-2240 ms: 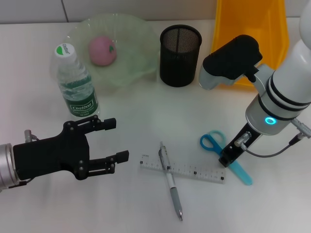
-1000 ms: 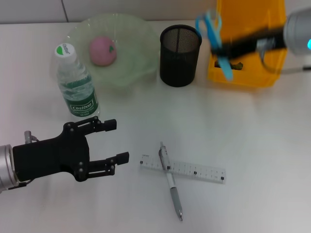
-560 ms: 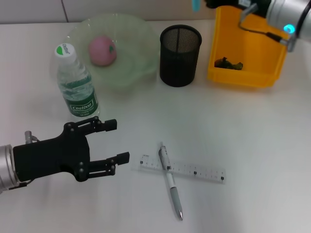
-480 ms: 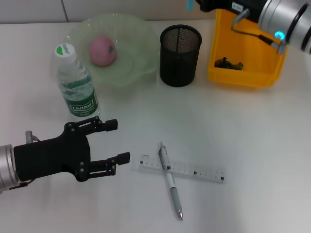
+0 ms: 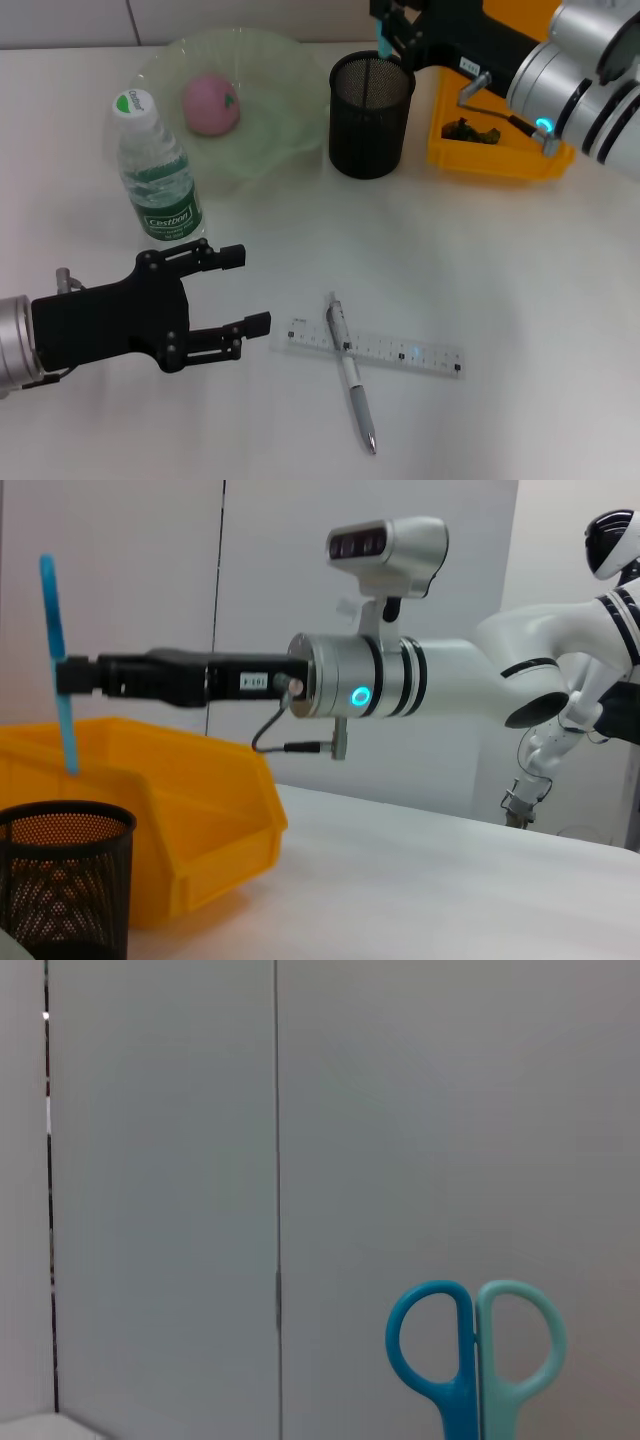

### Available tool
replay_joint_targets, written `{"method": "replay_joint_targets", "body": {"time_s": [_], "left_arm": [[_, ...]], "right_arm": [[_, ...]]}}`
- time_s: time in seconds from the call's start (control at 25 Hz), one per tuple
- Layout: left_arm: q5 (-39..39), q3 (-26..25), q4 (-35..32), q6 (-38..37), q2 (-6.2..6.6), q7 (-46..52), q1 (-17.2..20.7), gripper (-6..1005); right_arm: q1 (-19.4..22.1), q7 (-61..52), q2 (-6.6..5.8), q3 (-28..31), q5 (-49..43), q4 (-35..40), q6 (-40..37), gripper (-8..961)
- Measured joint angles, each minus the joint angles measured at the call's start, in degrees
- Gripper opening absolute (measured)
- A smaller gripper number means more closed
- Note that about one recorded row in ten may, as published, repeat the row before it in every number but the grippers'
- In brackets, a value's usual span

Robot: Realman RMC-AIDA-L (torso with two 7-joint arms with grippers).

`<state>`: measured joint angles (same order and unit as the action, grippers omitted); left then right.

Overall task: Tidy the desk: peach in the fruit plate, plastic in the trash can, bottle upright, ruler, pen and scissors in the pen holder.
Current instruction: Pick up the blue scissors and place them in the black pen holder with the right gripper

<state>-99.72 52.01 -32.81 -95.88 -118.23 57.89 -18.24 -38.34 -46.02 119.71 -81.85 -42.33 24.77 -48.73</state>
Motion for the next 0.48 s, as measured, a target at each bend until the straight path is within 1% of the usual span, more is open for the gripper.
{"method": "replay_joint_targets", "body": {"time_s": [0.32,0.48], "left_arm": [[-0.06,0.12,0.12,-0.01,0.02,0.02,-0.47,800],[-0.05,0.13,0.12,-0.01,0.02,-0.16,-0.48,800]], "right_arm": [[-2.82,0.15,0.02,-0.44,0.18,-4.69,0.24,299],[-3.36,0.20,0.04,-1.42,0.15,-5.39,0.43,307]]}}
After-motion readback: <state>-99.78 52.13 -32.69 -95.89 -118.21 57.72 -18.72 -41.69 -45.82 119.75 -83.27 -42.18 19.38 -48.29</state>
